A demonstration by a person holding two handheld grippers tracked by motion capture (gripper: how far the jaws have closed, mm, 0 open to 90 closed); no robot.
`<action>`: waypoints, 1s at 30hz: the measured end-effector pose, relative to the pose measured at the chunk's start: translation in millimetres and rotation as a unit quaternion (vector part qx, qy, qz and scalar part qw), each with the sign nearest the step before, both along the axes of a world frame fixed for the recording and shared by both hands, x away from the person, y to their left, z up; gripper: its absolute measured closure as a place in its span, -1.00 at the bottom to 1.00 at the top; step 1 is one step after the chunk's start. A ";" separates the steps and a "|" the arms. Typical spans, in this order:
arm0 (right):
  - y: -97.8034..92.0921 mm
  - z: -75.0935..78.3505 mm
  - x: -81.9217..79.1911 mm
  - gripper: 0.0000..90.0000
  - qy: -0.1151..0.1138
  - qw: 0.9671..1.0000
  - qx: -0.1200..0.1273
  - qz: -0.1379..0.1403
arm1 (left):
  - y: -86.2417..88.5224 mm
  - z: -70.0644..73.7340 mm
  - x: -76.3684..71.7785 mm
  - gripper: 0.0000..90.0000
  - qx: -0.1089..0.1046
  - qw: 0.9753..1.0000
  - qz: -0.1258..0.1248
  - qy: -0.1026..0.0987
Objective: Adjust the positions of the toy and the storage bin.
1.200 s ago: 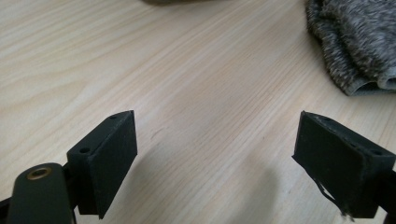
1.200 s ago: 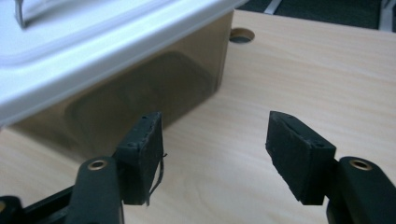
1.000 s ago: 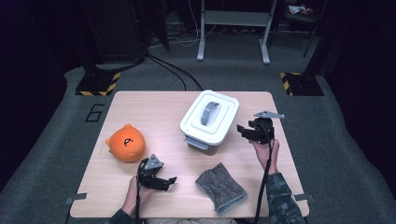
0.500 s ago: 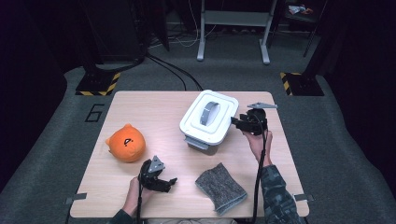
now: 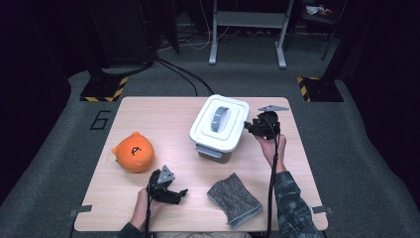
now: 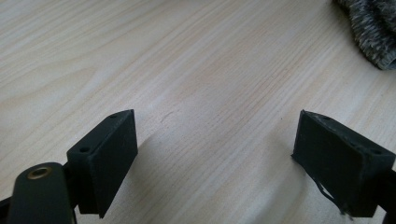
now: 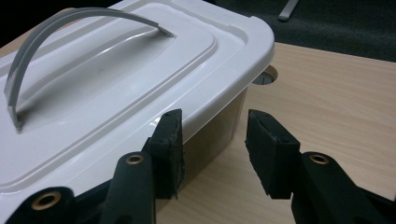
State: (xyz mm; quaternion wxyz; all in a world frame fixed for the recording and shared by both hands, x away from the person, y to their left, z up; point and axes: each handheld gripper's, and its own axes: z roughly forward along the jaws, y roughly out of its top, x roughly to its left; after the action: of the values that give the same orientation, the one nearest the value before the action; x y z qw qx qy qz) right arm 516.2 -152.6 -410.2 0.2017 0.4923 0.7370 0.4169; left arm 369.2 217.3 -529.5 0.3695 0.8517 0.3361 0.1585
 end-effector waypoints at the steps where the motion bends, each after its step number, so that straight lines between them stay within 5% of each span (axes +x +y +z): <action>1: 1.6 0.0 2.5 0.23 -0.001 1.000 0.000 0.000 | 0.0 -0.3 0.1 -0.71 -0.002 1.000 0.000 -0.001; 6: 6.5 1.3 4.1 0.10 0.001 1.000 -0.011 -0.003 | 0.1 0.0 0.0 -0.71 0.001 1.000 0.000 0.000; 14: 26.3 14.7 -29.7 -0.07 -0.020 0.999 -0.020 0.024 | 0.2 -0.2 0.0 -0.71 -0.001 1.000 0.001 -0.001; 22: 52.3 11.7 -53.5 -0.22 -0.014 0.998 -0.032 0.048 | 0.5 -0.2 -0.7 -0.70 -0.002 1.000 0.005 0.002; 30: 63.7 5.8 -74.4 -0.58 -0.013 0.997 -0.040 0.059 | 1.4 0.2 -1.1 -0.70 0.000 1.000 0.004 0.004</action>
State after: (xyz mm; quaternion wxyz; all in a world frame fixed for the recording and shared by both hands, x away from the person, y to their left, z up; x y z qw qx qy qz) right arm 441.8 -89.0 -404.4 0.2063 0.4339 0.7780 0.4048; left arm 368.2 218.7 -529.3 0.3677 0.8511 0.3406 0.1564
